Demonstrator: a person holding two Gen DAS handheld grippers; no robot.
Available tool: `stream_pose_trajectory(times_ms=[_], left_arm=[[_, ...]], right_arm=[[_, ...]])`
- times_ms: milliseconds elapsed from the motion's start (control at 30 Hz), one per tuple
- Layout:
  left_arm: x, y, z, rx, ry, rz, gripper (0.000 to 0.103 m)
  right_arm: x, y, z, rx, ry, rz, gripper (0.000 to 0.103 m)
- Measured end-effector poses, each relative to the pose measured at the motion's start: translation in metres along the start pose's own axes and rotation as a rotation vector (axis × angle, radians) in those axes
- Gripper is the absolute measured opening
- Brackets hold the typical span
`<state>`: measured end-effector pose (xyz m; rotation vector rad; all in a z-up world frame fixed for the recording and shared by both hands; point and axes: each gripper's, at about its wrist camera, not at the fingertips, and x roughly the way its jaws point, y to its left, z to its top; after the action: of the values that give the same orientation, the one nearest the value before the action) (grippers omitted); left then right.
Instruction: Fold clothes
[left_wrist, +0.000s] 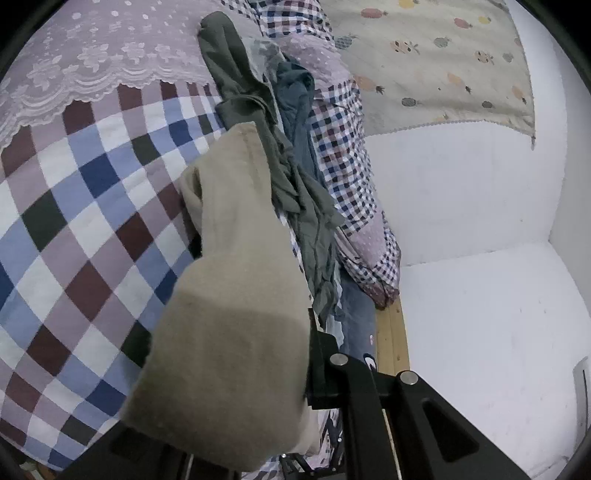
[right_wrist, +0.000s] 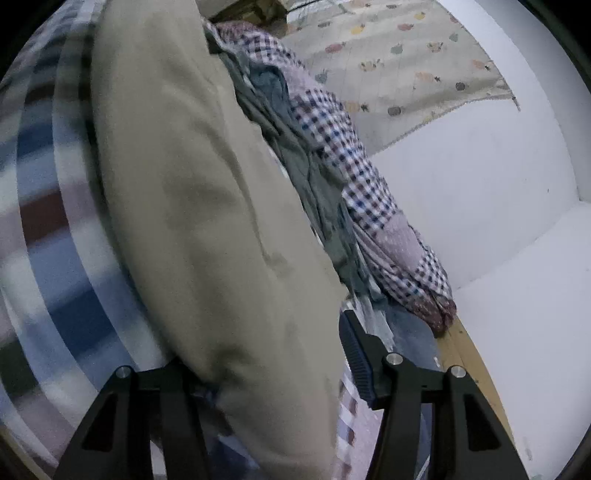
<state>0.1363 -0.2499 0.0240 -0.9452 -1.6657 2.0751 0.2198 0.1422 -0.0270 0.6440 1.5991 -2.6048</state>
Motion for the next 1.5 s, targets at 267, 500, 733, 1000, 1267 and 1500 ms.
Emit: stream_pose_trajectory(times_ms=[267, 500, 733, 1000, 1267, 1500], left_arm=[[-0.002, 0.005, -0.002, 0.013, 0.009, 0.055, 0.007], [-0.002, 0.016, -0.005, 0.021, 0.023, 0.157, 0.007], [-0.003, 0.018, -0.010, 0.059, 0.025, 0.208, 0.007], [-0.017, -0.016, -0.014, 0.188, -0.001, 0.180, 0.007], [-0.055, -0.074, -0.017, 0.273, -0.025, 0.096, 0.007], [-0.097, -0.145, -0.029, 0.375, -0.047, -0.002, 0.007]], right_arm=[[-0.003, -0.012, -0.031, -0.047, 0.091, -0.024, 0.057], [-0.006, -0.002, -0.037, -0.102, 0.079, 0.013, 0.020], [-0.009, -0.021, -0.033, -0.010, 0.058, 0.032, 0.010], [-0.030, -0.059, -0.015, 0.148, 0.028, 0.030, 0.008], [-0.073, -0.119, 0.007, 0.215, -0.037, -0.004, 0.007], [-0.129, -0.170, 0.017, 0.248, -0.084, -0.039, 0.007]])
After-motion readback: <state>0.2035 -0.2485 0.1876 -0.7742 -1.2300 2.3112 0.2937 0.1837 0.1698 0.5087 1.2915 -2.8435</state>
